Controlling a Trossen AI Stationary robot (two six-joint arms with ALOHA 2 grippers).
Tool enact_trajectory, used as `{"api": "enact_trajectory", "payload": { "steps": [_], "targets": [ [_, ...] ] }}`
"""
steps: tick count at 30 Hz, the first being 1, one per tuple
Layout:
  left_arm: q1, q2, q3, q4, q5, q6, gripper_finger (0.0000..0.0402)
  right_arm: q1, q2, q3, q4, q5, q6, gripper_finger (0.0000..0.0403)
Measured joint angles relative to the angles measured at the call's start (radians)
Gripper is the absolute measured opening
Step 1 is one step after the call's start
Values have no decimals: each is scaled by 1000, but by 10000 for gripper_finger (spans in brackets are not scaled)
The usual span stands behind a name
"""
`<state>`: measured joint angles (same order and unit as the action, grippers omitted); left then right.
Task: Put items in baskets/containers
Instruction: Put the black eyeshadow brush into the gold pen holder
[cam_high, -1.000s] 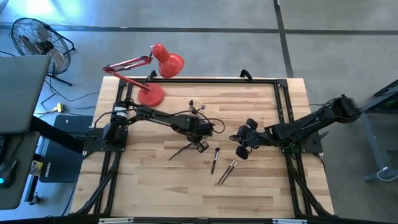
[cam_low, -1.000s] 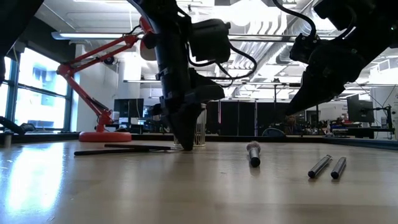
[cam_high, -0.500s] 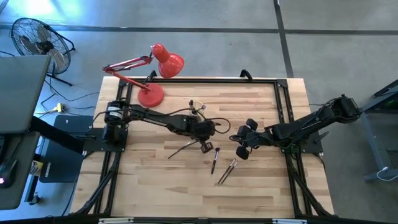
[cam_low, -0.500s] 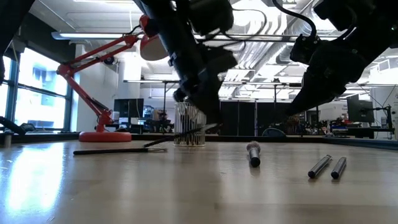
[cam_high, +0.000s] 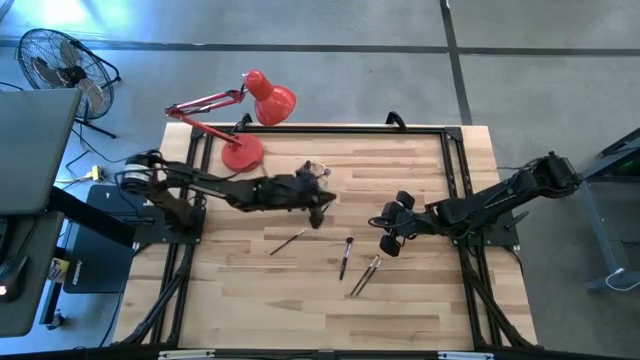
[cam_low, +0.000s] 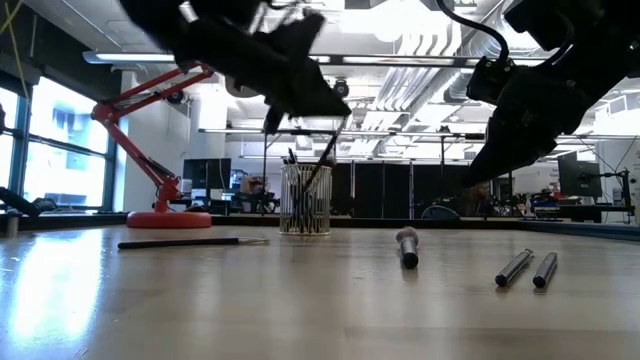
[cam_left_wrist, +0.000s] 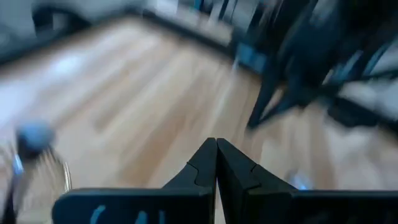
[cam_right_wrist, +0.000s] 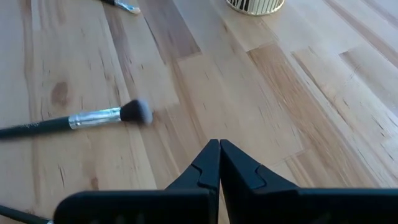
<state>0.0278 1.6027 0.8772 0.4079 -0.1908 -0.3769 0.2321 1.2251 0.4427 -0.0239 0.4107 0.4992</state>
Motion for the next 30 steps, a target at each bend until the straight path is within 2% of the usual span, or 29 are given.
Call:
{"api": "enact_trajectory", "payload": {
  "steps": [6,10,17,25,30],
  "targets": [
    [71,-16,-158,489,-11,36,0,0,0,0,7,4,-2,1],
    [115,-16,-206,632,-59,61,0,0,0,0,8,6,-2,4],
    [142,-16,-208,700,-158,172,0,0,0,0,7,14,-10,4],
    [156,-16,-208,612,-242,173,0,0,0,0,6,18,-10,4],
    [156,-16,-208,576,-247,171,0,0,0,0,6,35,-11,2]
  ]
}}
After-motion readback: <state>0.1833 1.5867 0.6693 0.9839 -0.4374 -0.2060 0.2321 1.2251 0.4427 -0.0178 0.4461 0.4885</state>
